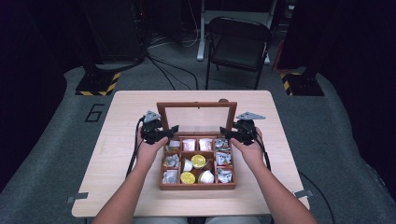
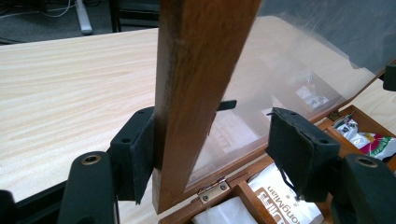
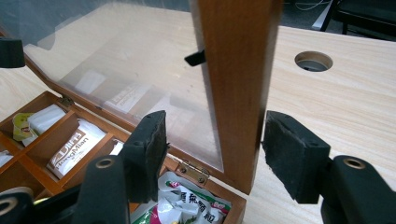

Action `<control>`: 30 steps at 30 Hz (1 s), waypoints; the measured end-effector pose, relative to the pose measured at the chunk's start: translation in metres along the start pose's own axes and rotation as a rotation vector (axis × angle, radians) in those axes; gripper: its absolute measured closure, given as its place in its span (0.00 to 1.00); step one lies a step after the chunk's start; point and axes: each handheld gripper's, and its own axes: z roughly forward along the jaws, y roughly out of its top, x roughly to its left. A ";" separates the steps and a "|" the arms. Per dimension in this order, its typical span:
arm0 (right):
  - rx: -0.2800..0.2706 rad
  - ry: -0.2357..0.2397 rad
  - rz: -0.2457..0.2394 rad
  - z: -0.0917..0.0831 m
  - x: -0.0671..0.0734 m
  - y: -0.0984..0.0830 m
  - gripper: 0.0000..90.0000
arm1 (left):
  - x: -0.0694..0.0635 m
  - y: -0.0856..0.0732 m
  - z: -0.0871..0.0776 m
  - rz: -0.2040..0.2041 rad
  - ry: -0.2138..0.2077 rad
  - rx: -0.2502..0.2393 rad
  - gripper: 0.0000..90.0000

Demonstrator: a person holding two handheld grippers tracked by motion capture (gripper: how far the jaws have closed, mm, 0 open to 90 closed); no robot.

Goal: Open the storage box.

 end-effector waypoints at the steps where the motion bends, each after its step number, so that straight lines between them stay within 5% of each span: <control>1: 0.006 0.003 0.003 0.002 0.001 0.000 0.44 | 0.000 0.000 0.001 -0.001 0.000 0.005 0.38; 30: 0.026 -0.012 -0.015 0.013 0.000 -0.005 0.48 | 0.011 -0.019 0.015 -0.044 -0.014 0.055 0.40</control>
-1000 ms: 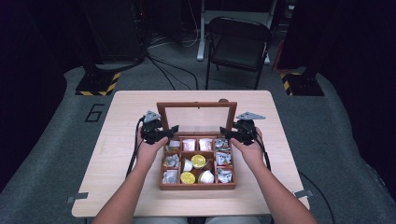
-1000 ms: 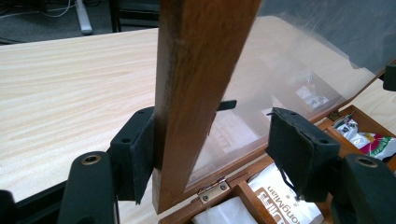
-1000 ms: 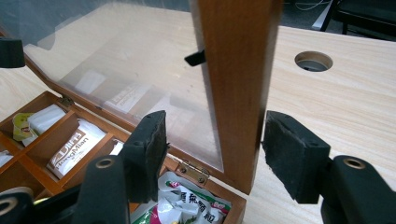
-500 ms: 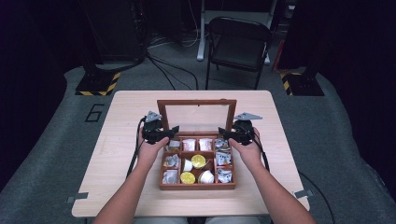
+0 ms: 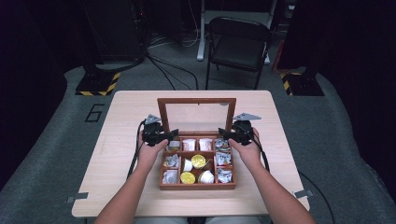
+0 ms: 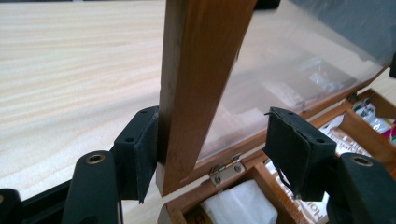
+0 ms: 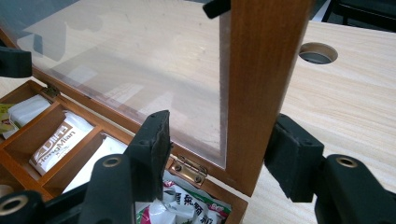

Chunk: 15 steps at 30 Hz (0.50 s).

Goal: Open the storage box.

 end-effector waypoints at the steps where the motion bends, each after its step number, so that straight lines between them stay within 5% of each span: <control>1: 0.000 -0.001 0.000 0.000 0.000 0.000 0.48 | 0.000 0.000 0.000 0.001 0.002 0.000 0.41; 15: -0.008 -0.009 0.000 0.003 -0.002 -0.007 0.50 | -0.002 0.000 0.001 0.019 0.031 -0.004 0.45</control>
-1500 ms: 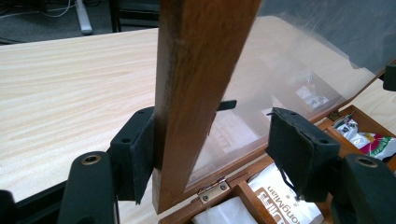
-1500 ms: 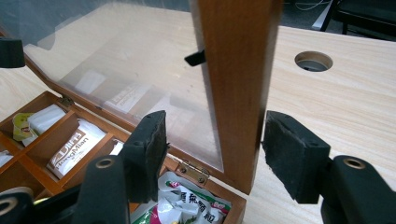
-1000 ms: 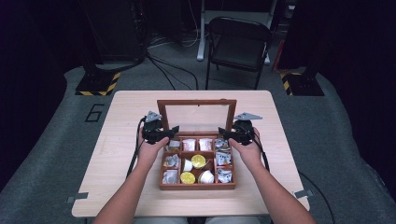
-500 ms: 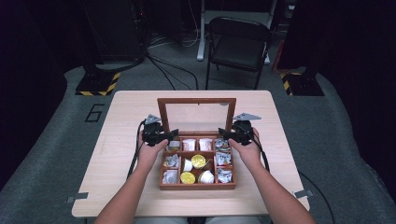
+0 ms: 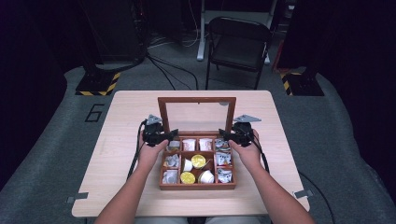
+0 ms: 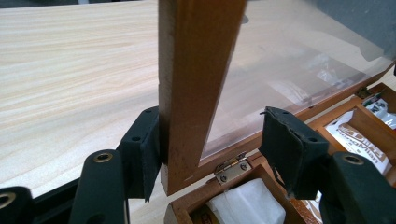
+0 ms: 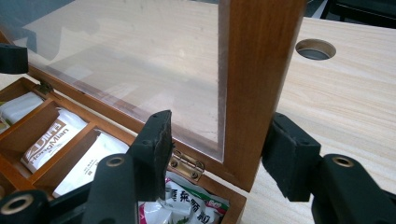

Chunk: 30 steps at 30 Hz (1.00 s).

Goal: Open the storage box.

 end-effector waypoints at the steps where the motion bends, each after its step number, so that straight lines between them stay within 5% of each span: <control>1: 0.000 -0.001 0.001 0.000 0.000 0.000 0.50 | -0.001 0.000 0.000 0.000 0.005 0.001 0.45; 8: 0.002 -0.041 0.003 0.003 0.003 0.001 0.54 | 0.001 0.000 0.001 0.033 0.024 0.013 0.47; 30: 0.003 -0.059 0.007 0.011 -0.001 0.001 0.55 | 0.004 -0.001 0.010 -0.020 0.026 -0.012 0.47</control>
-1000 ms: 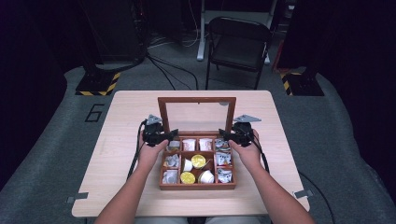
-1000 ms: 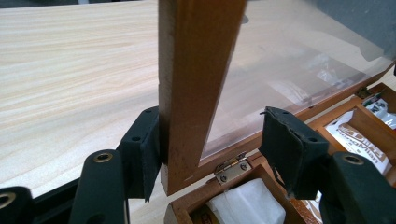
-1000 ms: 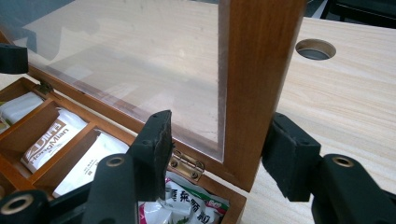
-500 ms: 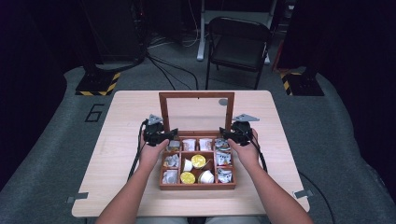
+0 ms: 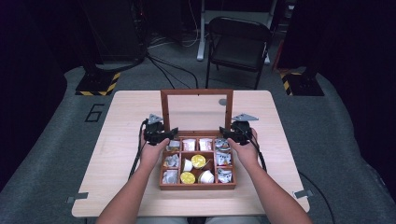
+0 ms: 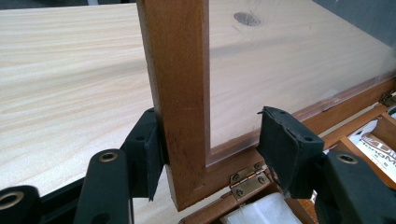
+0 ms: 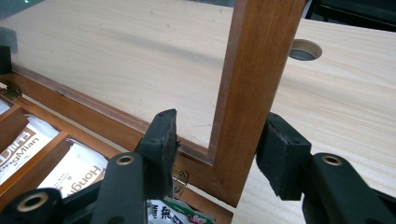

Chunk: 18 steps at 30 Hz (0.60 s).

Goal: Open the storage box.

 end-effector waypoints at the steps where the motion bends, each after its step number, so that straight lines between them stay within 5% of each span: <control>1: 0.000 0.000 0.000 0.000 0.000 0.000 0.55 | 0.000 0.000 0.000 -0.002 0.001 -0.001 0.47; 18: 0.009 0.005 0.024 0.006 -0.003 0.000 0.55 | 0.004 0.000 0.005 -0.016 0.002 0.011 0.47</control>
